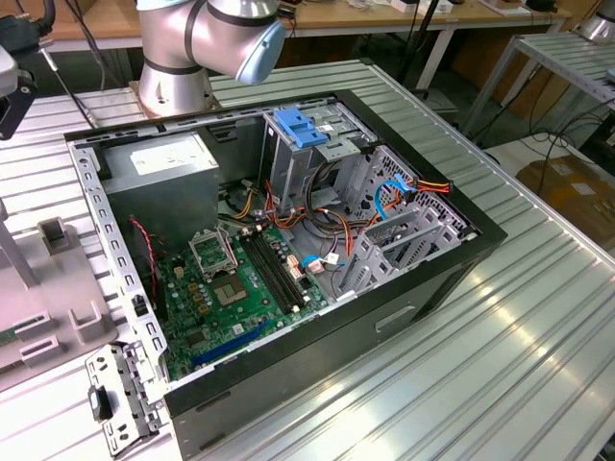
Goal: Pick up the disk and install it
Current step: 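Reach for the disk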
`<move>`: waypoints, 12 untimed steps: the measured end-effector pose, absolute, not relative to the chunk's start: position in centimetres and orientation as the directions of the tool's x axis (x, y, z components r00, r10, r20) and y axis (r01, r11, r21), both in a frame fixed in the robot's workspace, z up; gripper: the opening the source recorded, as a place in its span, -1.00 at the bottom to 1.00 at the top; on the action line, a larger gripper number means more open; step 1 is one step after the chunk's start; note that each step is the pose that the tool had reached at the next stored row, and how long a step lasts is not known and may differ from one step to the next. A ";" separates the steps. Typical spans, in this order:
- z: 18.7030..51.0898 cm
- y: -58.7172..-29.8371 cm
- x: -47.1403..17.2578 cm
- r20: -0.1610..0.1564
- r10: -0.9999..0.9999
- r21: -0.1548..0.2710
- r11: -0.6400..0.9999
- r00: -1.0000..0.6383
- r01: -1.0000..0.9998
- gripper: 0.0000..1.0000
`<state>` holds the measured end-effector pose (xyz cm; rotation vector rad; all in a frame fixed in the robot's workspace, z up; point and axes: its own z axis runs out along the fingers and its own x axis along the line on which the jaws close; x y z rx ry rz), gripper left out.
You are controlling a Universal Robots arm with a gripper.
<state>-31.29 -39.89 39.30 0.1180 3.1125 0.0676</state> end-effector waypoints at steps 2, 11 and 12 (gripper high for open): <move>39.3 -39.9 -31.6 -0.024 0.076 0.044 0.996 -0.997 0.075 -0.79; 39.3 -39.9 -32.5 -0.024 0.076 0.044 0.996 -0.997 0.075 -0.79; 39.3 -39.9 -32.6 -0.024 0.076 0.044 0.996 -0.997 0.075 -0.79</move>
